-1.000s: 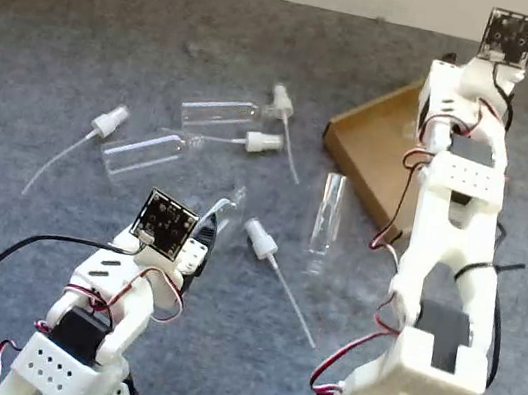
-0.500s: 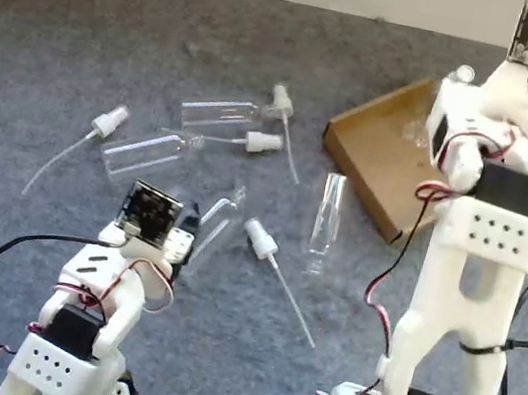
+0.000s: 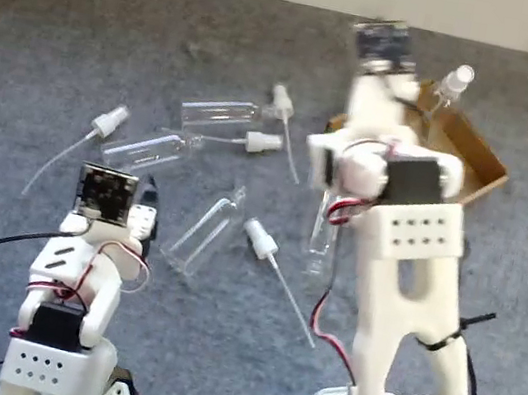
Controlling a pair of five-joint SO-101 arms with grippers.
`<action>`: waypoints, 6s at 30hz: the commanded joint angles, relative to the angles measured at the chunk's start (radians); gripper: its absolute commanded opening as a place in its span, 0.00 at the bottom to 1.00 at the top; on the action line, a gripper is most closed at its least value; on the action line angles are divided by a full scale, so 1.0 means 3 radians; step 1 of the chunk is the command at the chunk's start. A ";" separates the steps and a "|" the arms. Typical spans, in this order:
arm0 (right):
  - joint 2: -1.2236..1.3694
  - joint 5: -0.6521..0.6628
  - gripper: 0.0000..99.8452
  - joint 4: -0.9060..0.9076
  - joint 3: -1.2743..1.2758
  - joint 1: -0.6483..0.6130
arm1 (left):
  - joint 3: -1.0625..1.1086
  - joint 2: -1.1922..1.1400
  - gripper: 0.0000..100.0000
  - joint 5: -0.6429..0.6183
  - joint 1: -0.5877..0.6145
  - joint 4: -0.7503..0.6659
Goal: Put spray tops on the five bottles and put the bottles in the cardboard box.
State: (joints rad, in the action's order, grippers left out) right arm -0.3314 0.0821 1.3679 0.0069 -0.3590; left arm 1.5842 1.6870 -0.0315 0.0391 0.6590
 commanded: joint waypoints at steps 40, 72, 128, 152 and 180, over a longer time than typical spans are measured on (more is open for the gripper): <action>0.0959 -0.1703 0.19 -0.1041 0.0494 -0.1174 | 0.0028 0.0038 0.05 0.0486 0.1793 0.1222; 0.2401 -0.2000 0.12 -0.0315 -0.0468 -0.1455 | 0.0028 0.0038 0.05 0.0486 0.1788 0.1222; 0.3035 0.0644 0.14 -0.0345 -0.0555 -0.1138 | 0.0064 0.0038 0.05 0.0501 0.1685 0.1222; 0.3041 0.0644 0.22 -0.0350 -0.0570 -0.1138 | 0.0064 0.0038 0.05 0.0501 0.1685 0.1222; 0.3010 0.0650 0.09 0.1337 -0.3307 -0.0662 | 0.0074 0.0038 0.05 0.0501 0.1685 0.1166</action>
State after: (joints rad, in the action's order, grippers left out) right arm 0.5877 0.2846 1.7438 -0.8477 -0.5907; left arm 1.6134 1.6886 0.1066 0.5639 1.0319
